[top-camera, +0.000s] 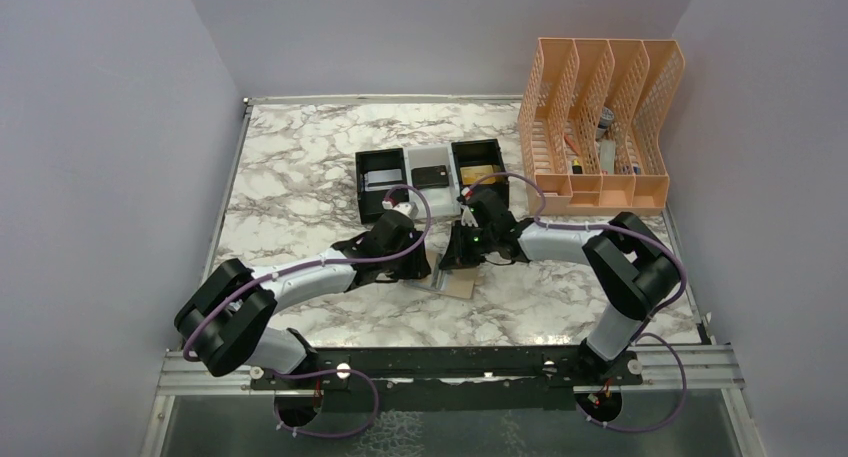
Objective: Take the credit cards out of the card holder
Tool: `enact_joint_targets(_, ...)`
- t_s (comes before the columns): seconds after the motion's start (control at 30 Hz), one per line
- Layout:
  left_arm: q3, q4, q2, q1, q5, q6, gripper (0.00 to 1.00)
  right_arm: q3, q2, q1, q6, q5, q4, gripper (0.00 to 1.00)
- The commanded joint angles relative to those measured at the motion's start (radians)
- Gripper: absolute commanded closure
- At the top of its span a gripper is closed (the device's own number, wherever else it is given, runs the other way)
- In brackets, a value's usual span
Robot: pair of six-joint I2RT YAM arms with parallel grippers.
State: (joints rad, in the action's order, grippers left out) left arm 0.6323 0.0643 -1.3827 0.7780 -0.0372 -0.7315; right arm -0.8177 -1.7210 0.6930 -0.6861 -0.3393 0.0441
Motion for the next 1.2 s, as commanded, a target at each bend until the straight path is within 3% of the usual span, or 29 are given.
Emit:
enact_joint_targets(0.0, -0.005, 0.040, 0.018, -0.004, 0.028, 0.002, 0.52, 0.058, -0.051, 0.002, 0.038, 0.064, -0.023, 0.90)
enact_joint_targets(0.57, -0.012, 0.026, 0.106, -0.003, 0.039, -0.007, 0.49, 0.084, -0.065, -0.006, 0.028, 0.068, -0.058, 0.94)
enact_joint_targets(1.17, -0.016, -0.029, 0.042, -0.003, -0.063, -0.006, 0.54, 0.130, -0.075, -0.007, 0.011, 0.083, -0.104, 0.98)
